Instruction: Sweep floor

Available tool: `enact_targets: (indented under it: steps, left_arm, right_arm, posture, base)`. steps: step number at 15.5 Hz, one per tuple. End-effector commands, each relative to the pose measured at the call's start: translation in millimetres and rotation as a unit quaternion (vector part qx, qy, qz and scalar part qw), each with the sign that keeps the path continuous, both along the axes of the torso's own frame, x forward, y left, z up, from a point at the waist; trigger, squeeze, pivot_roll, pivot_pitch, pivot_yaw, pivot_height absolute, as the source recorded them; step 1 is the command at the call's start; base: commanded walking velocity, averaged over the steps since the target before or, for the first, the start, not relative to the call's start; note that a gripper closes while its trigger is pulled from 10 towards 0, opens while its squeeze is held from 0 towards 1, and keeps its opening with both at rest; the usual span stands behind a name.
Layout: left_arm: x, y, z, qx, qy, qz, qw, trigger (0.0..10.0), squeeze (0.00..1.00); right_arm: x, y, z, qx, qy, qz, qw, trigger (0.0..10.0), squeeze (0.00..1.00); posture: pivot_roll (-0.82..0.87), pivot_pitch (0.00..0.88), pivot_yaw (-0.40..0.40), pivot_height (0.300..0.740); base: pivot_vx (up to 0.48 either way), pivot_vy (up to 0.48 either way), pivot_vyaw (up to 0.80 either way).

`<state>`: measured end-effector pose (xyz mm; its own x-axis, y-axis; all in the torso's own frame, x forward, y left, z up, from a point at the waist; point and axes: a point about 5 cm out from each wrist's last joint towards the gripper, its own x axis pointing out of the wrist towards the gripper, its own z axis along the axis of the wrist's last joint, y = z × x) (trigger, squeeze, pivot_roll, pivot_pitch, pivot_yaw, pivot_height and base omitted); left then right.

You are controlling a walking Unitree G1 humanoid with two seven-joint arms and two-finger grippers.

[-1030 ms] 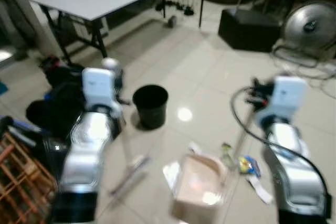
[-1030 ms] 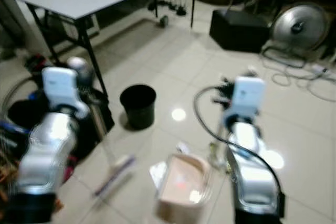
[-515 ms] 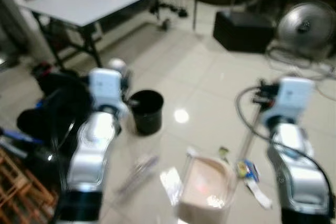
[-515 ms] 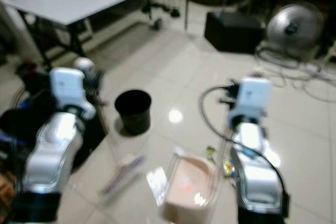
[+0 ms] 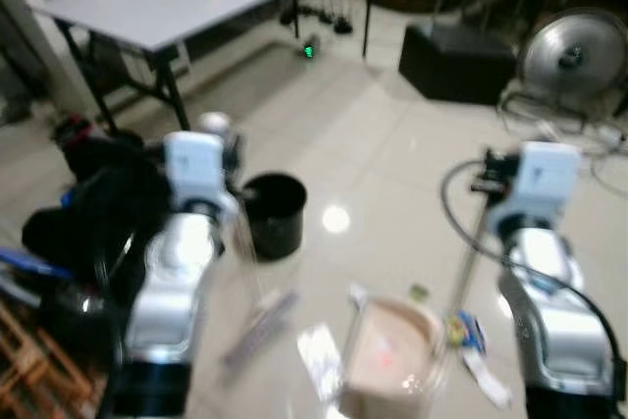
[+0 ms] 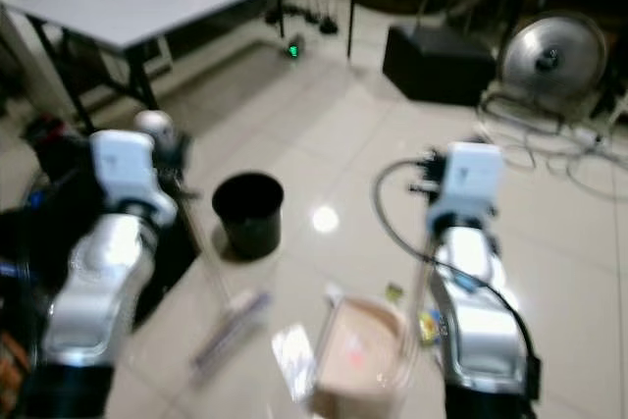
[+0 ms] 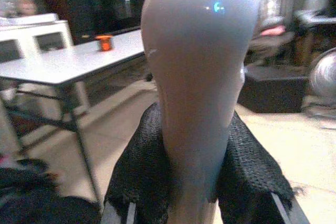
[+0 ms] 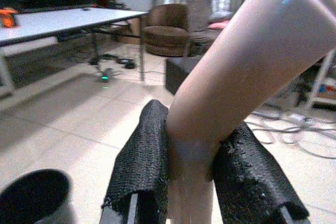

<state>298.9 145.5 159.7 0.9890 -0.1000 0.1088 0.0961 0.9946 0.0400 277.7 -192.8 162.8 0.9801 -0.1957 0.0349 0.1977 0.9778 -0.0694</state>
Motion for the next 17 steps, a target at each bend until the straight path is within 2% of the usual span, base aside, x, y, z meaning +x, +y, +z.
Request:
enact_targets:
  steps: [1, 3, 10, 12, 14, 17]
  left_arm:
    - [-0.2, 7.1, 11, 0.008, -0.026, 0.011, 1.000, 10.0, 0.00]
    - [-0.3, 8.1, 10, 0.010, -0.026, 0.012, 1.000, 10.0, 0.00]
    - [0.1, 11.5, 5, 0.015, -0.014, 0.020, 1.000, 10.0, 0.00]
    - [-1.0, 13.0, 3, 0.021, -0.014, 0.026, 0.999, 10.0, 0.00]
    - [-2.0, 14.7, 0, 0.028, -0.010, 0.031, 0.999, 10.0, 0.00]
    - [0.2, 16.1, -2, 0.027, -0.005, 0.043, 0.999, 10.0, 0.00]
  right_arm:
    - [1.5, 6.9, 10, -0.002, -0.023, 0.014, 1.000, 10.0, 0.00]
    - [1.0, 7.4, 9, -0.002, -0.023, 0.017, 1.000, 10.0, 0.00]
    - [0.7, 9.2, 4, 0.005, -0.016, 0.028, 0.999, 10.0, 0.00]
    - [1.5, 7.6, 4, -0.018, -0.020, 0.018, 0.999, 10.0, 0.00]
    - [4.6, 8.0, 3, -0.043, -0.038, 0.039, 0.998, 10.0, 0.00]
    - [10.3, 10.0, -5, -0.024, -0.027, 0.069, 0.997, 10.0, 0.00]
  posture:
    - [-0.01, 0.000, -0.009, 0.740]
    - [-0.01, 0.000, -0.007, 0.740]
    - [-0.01, 0.000, -0.003, 0.740]
    - [-0.01, 0.000, -0.001, 0.740]
    - [0.00, 0.000, 0.002, 0.740]
    - [0.02, 0.000, -0.003, 0.740]
  base:
    - [0.337, 0.000, 0.00]
    - [0.328, 0.000, 0.00]
    - [0.000, 0.000, 0.00]
    - [0.000, 0.000, 0.00]
    - [0.000, 0.000, 0.00]
    - [0.000, 0.000, 0.00]
